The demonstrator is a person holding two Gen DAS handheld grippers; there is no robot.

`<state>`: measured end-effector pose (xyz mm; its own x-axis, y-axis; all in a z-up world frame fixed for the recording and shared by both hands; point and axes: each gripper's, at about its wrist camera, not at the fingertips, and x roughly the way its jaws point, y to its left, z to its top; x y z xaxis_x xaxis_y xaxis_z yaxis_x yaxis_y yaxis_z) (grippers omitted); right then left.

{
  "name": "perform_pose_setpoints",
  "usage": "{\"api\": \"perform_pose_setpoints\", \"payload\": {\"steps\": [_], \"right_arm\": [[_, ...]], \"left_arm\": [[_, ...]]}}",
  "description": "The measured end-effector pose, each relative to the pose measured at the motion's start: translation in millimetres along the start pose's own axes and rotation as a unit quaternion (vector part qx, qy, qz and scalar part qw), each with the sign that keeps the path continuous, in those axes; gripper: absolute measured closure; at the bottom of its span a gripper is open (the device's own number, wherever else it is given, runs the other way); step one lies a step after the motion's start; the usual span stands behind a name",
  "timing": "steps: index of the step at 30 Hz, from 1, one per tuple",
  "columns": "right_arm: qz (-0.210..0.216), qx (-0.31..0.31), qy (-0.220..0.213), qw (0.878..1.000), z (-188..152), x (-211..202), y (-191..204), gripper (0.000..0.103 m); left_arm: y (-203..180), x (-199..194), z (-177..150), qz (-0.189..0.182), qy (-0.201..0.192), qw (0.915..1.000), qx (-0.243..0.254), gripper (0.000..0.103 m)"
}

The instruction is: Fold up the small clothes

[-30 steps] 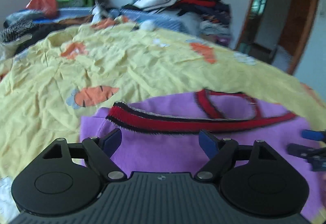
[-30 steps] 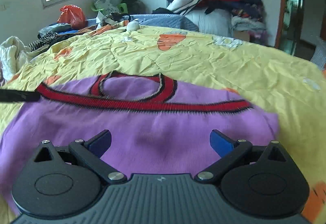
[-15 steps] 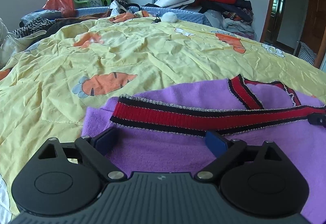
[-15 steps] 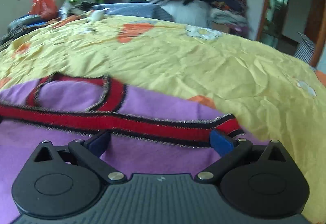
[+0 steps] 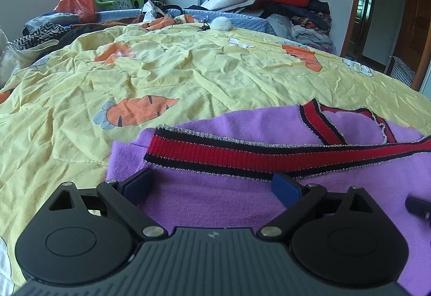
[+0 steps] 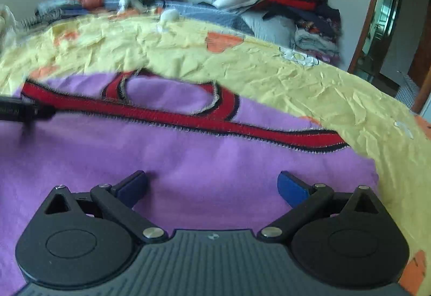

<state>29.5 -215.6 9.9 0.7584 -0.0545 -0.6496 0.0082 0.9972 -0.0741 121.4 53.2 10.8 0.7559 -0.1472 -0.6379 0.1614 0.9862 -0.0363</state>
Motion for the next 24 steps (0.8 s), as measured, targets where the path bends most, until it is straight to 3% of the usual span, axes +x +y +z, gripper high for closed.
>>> {"api": "perform_pose_setpoints", "payload": {"steps": [3, 5, 8, 10, 12, 14, 17, 24], "right_arm": [[-0.003, 0.049, 0.02, 0.999, 2.0, -1.4, -31.5, 0.0], [-0.018, 0.059, 0.028, 0.998, 0.1, -13.7, -37.4, 0.0], [-0.013, 0.053, 0.016, 0.998, -12.6, -37.8, -33.3, 0.0], [0.017, 0.044, 0.014, 0.999, -26.5, -48.5, -27.0, 0.0], [0.002, 0.025, 0.017, 1.0, -39.0, -51.8, -21.7, 0.0], [0.008, 0.023, 0.012, 1.0, -49.5, -57.1, -27.4, 0.0], [0.019, 0.018, 0.017, 1.0, -66.8, -69.6, -40.3, 0.0], [0.03, 0.023, 0.018, 0.999, -100.3, -106.3, -60.6, 0.0]], "left_arm": [[2.1, -2.5, 0.4, -0.008, 0.0, 1.0, 0.005, 0.008], [4.2, -13.1, 1.5, -0.01, 0.002, 0.9999, -0.002, 0.015], [-4.8, -42.6, -0.5, -0.055, -0.015, 0.9982, -0.017, 0.014], [-24.6, -61.8, -10.5, -0.078, -0.026, 0.9965, 0.013, 0.011], [-39.0, -69.6, -25.9, -0.085, -0.014, 0.9957, 0.033, 0.011], [-42.7, -69.2, -46.2, -0.083, 0.008, 0.9958, 0.038, 0.012], [-45.3, -83.6, -73.8, -0.061, -0.012, 0.9943, 0.086, 0.008], [-22.0, -106.4, -94.9, -0.037, 0.003, 0.9967, 0.073, 0.004]]}}
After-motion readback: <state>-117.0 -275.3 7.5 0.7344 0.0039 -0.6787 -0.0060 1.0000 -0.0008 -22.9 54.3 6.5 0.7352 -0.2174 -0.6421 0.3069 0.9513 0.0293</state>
